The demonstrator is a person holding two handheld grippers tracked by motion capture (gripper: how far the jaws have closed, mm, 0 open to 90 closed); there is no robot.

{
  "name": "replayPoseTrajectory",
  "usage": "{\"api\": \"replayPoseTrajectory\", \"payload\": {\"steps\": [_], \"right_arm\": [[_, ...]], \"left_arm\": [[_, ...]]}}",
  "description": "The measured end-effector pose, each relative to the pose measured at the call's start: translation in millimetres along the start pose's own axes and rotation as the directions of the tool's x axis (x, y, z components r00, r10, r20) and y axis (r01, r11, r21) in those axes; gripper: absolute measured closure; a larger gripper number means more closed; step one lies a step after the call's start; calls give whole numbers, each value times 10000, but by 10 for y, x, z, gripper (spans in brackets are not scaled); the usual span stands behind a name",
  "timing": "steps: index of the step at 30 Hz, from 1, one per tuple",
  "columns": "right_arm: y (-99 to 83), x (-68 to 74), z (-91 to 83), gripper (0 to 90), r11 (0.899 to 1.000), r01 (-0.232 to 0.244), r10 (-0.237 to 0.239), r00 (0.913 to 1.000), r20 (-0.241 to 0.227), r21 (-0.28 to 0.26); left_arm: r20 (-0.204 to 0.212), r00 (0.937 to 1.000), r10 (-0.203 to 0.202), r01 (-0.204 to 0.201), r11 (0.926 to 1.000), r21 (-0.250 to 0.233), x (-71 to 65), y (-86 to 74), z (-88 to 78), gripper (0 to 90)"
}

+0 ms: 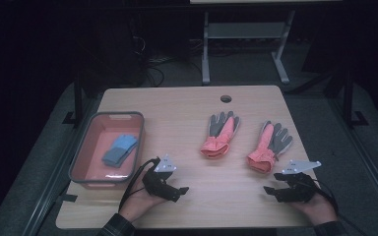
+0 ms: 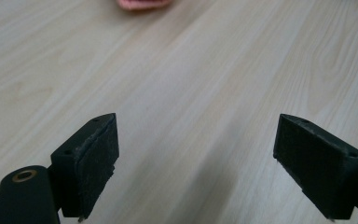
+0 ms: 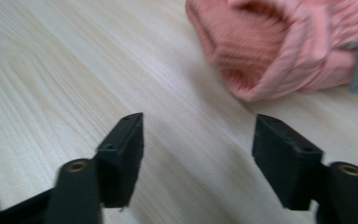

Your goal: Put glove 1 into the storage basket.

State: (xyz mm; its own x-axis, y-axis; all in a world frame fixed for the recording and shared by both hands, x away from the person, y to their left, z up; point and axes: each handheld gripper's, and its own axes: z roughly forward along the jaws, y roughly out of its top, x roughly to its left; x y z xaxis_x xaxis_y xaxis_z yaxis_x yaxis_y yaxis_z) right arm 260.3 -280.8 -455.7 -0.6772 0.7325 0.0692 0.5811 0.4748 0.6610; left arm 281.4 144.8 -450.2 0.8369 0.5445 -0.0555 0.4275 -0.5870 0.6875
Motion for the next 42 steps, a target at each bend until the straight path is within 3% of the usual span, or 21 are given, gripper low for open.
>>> {"api": "replayPoseTrajectory", "payload": {"steps": [2,9,10,11,14,19,20,24,25,29,30,35,42], "right_arm": [[10,-6,-31,429,10000,8,-8,10000,-64,-82],[183,-83,-209,756,9990,-16,14,10000,-38,-445],[183,-83,-209,756,9990,-16,14,10000,-38,-445],[248,-140,-241,836,9977,-128,127,9999,-11,-666],[304,-197,-256,900,9971,-138,144,9999,78,-744],[454,-358,-244,900,9953,-315,336,9992,220,-921],[511,-429,-217,900,9947,-378,407,9987,293,-954],[616,-567,-134,900,9938,-488,535,9975,457,-995],[643,-615,-106,900,9935,-523,570,9974,442,-1010],[688,-718,-23,900,9922,-621,679,9964,508,-1081],[707,-777,34,900,9945,-617,672,9957,643,-844],[725,-859,79,900,9936,-718,771,9953,582,-871],[684,-908,176,900,9965,-779,794,9952,576,-292]], "left_arm": [[-6,10000,76,-76,10000,26,-5,-24,7,136],[-97,9999,62,-61,9999,146,-3,-138,4,132],[-89,9999,98,-96,9998,189,-1,-152,9,132],[-31,9999,165,-164,9995,255,2,-178,15,132],[-24,9999,138,-138,9995,295,4,-206,25,131],[-199,9995,237,-232,9995,233,7,-263,18,130],[-322,9987,406,-400,9990,178,10,-280,21,130],[-318,9985,452,-454,9990,-60,15,-316,16,127],[-228,9984,512,-520,9981,-343,22,-347,22,127],[-151,9982,573,-579,9974,-438,33,-359,21,127],[-124,9982,595,-600,9973,-432,37,-359,19,127],[-185,9988,444,-453,9978,-490,41,-365,17,127],[-241,9986,461,-471,9978,-459,51,-364,15,128]]}}
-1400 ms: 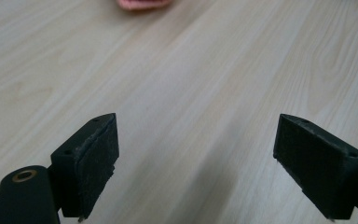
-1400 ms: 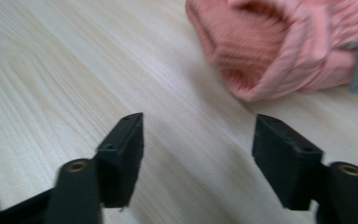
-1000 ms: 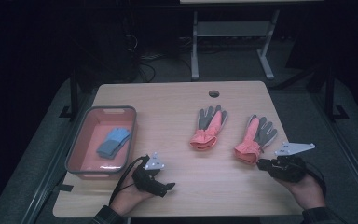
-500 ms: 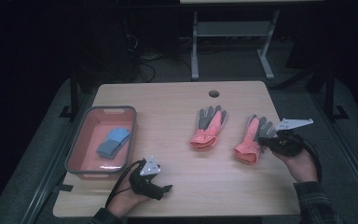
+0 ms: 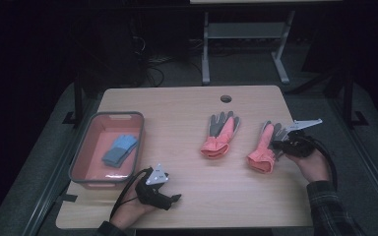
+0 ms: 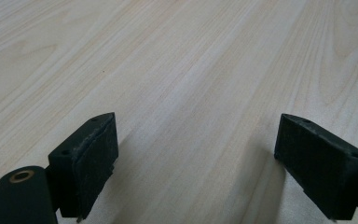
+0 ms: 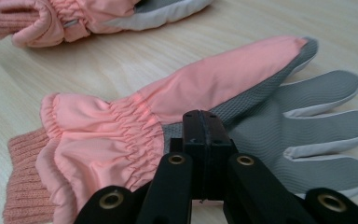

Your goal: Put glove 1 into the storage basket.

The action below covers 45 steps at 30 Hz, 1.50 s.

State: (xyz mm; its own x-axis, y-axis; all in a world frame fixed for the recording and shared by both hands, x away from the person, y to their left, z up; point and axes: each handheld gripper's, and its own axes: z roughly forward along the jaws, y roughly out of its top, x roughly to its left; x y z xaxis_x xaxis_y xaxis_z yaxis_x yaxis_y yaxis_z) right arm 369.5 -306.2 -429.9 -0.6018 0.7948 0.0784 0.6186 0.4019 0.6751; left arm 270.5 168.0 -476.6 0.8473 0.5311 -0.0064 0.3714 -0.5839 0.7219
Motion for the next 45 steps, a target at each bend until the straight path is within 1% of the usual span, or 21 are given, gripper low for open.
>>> {"api": "replayPoseTrajectory", "payload": {"steps": [2,3,7,10,12,14,16,17,20,23,24,27,33,34,35,37,38,41,42,44,45], "right_arm": [[-4,4,26,900,9999,25,-25,10000,-17,101],[-16,17,85,900,9995,117,-116,9999,-60,304],[-34,51,139,900,9991,173,-164,9996,-225,381],[-30,81,133,900,9984,313,-299,9990,-318,466],[-29,96,131,900,9985,290,-274,9990,-347,473],[-32,146,140,900,9983,359,-334,9979,-549,456],[-33,162,147,900,9982,431,-405,9974,-590,428],[-31,209,149,900,9980,433,-402,9969,-670,457],[-30,249,150,900,9978,414,-375,9965,-751,518],[-21,321,152,900,9970,507,-459,9957,-802,583],[-16,352,154,900,9960,644,-592,9948,-832,612],[-8,402,159,900,9958,683,-626,9940,-902,614],[1,546,181,900,9932,984,-904,9885,-1213,614],[5,594,181,900,9924,1059,-970,9866,-1315,621],[5,594,181,900,9924,1059,-970,9866,-1315,621],[11,650,188,900,9903,1247,-1148,9829,-1437,619],[18,721,193,900,9891,1318,-1204,9806,-1549,661],[21,780,196,900,9884,1352,-1222,9787,-1652,695],[27,864,198,900,9864,1454,-1302,9757,-1762,765],[29,880,199,900,9860,1479,-1321,9748,-1800,770],[33,914,204,900,9846,1588,-1430,9723,-1851,736]], "left_arm": [[0,10000,3,-3,10000,4,0,0,0,127],[0,10000,5,-5,10000,6,0,0,0,127],[-4,10000,21,-21,10000,7,2,1,0,127],[-3,10000,18,-18,10000,18,4,3,1,127],[0,10000,20,-20,10000,19,4,3,1,127],[-1,10000,21,-20,10000,24,4,3,1,128],[7,10000,23,-23,10000,32,5,4,0,128],[9,10000,23,-23,10000,42,5,5,0,128],[12,10000,32,-32,10000,62,7,7,0,128],[14,10000,31,-31,10000,60,7,7,0,127],[17,10000,35,-35,10000,59,7,7,0,128],[19,10000,32,-32,10000,57,7,7,0,127],[26,10000,36,-37,10000,55,8,7,1,127],[26,10000,37,-37,10000,55,8,7,1,128],[28,10000,38,-38,10000,54,8,7,1,128],[35,10000,48,-49,10000,59,10,7,1,127],[42,10000,51,-51,10000,58,10,7,1,127],[50,10000,57,-57,10000,49,11,7,2,128],[48,10000,63,-63,10000,61,11,7,1,128],[46,10000,65,-66,10000,65,11,8,1,128],[49,10000,66,-66,10000,56,12,7,2,128]]}}
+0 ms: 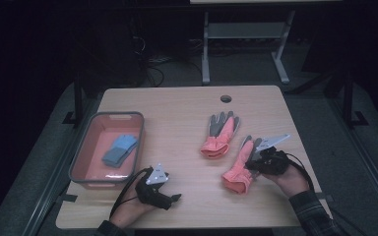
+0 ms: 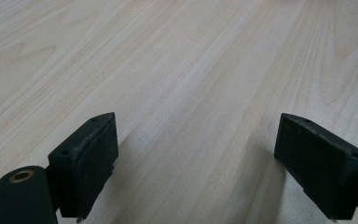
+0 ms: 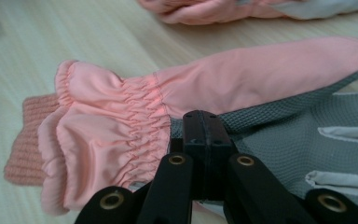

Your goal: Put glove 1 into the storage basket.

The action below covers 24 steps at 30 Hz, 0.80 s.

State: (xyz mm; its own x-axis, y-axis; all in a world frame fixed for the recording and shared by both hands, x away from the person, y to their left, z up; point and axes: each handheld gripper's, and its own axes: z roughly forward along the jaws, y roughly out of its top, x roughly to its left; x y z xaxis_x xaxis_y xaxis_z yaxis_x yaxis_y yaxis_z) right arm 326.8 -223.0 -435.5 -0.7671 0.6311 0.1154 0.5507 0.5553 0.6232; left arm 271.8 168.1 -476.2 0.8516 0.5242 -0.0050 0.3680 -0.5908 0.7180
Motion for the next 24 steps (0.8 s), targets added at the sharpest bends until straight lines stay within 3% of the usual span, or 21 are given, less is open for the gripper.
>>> {"api": "replayPoseTrajectory", "payload": {"steps": [12,16,20,24], "right_arm": [[71,414,121,900,9957,915,-905,9928,-782,104],[84,490,150,900,9950,991,-978,9905,-964,84],[115,625,197,900,9895,1440,-1416,9828,-1187,119],[132,681,215,900,9891,1463,-1434,9813,-1280,137]], "left_arm": [[24,10000,6,-6,10000,1,2,1,1,128],[28,10000,7,-7,10000,16,2,2,1,128],[30,10000,0,0,10000,7,2,2,2,128],[47,10000,-25,25,10000,-30,1,3,6,127]]}}
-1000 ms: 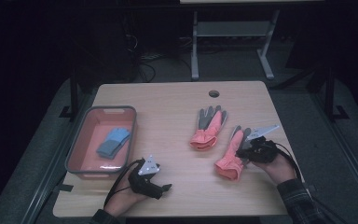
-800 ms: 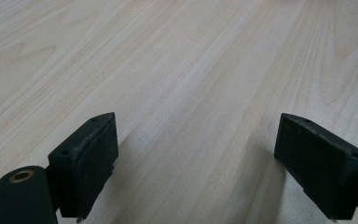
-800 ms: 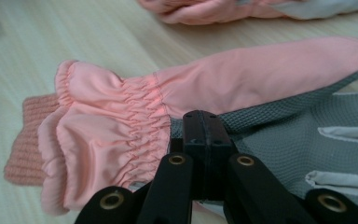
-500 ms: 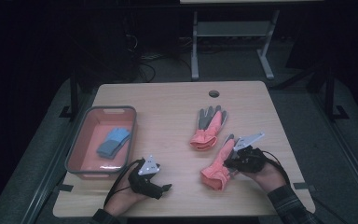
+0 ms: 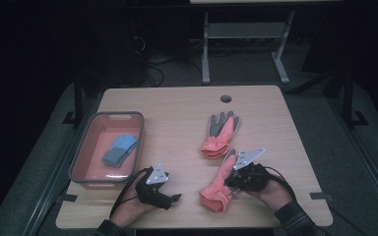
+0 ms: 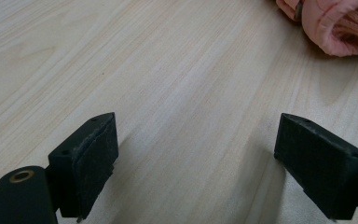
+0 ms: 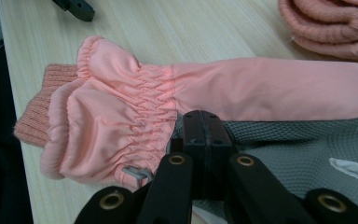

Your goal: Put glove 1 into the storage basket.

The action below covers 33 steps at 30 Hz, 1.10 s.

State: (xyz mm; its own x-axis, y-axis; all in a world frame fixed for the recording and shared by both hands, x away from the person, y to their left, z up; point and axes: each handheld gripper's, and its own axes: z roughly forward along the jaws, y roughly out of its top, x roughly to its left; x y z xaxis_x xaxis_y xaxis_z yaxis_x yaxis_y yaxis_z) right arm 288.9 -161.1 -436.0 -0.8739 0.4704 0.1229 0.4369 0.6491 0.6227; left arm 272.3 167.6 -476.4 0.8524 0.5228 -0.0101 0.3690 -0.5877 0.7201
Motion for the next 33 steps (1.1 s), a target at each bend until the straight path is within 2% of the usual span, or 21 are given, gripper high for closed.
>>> {"api": "replayPoseTrajectory", "payload": {"steps": [2,3,4,6,7,8,9,11,13,14,15,18,19,20,21,24,25,26,28,29,33], "right_arm": [[0,0,-24,897,9999,48,-48,10000,37,-88],[-13,-14,-80,844,9992,-13,17,10000,96,-404],[-13,-14,-80,844,9992,-13,17,10000,96,-404],[-35,-40,-161,777,9968,-112,129,9997,199,-796],[-68,-74,-244,714,9950,-179,230,9984,514,-980],[-68,-74,-244,714,9950,-179,230,9984,514,-980],[-87,-94,-273,676,9940,-182,249,9978,615,-1076],[-201,-190,-371,543,9888,-649,793,9913,1046,-1341],[-233,-215,-388,507,9873,-776,933,9895,1102,-1383],[-289,-253,-420,437,9862,-886,1078,9848,1362,-1399],[-337,-281,-441,416,9850,-945,1187,9783,1696,-1446],[-478,-369,-499,371,9800,-1195,1523,9650,2134,-1590],[-540,-402,-526,333,9767,-1341,1715,9569,2342,-1675],[-642,-450,-569,291,9745,-1482,1897,9452,2656,-1687],[-642,-450,-569,291,9745,-1482,1897,9452,2656,-1687],[-800,-508,-620,214,9639,-1940,2388,9327,2702,-1823],[-900,-531,-638,161,9615,-2037,2502,9264,2812,-1846],[-900,-531,-638,161,9615,-2037,2502,9264,2812,-1846],[-1017,-557,-631,137,9570,-2169,2683,9147,3023,-1928],[-1017,-557,-631,137,9570,-2169,2683,9147,3023,-1928],[-1107,-592,-571,96,9562,-2256,2773,9024,3299,-1866]], "left_arm": [[6,10000,21,-21,10000,29,2,3,0,128],[2,10000,36,-36,10000,-17,4,4,5,128],[2,10000,36,-36,10000,-17,4,4,5,127],[-4,10000,33,-33,10000,-52,4,3,8,127],[-6,10000,27,-27,10000,-60,3,2,9,127],[-8,10000,30,-30,10000,-68,3,2,10,127],[-7,10000,31,-31,10000,-65,3,2,9,128],[-9,10000,31,-31,10000,-69,3,2,10,127],[-33,9999,100,-101,9999,-33,9,4,10,128],[-27,10000,65,-65,10000,-66,7,4,13,127],[-27,10000,66,-66,10000,-64,8,5,14,127],[-24,10000,93,-93,9999,-47,9,6,14,127],[-27,9999,97,-97,9999,-49,10,6,14,127],[-26,10000,93,-94,9999,-52,9,6,14,127],[-26,10000,93,-94,9999,-52,9,6,14,127],[-21,10000,86,-86,9999,-52,10,7,15,127],[-25,10000,81,-81,10000,-50,10,8,16,127],[-25,10000,81,-81,10000,-50,10,8,16,127],[-48,10000,29,-29,10000,-46,6,11,20,127],[-48,10000,29,-29,10000,-46,6,11,20,127],[-28,9997,-224,224,9995,219,-9,68,35,128]]}}
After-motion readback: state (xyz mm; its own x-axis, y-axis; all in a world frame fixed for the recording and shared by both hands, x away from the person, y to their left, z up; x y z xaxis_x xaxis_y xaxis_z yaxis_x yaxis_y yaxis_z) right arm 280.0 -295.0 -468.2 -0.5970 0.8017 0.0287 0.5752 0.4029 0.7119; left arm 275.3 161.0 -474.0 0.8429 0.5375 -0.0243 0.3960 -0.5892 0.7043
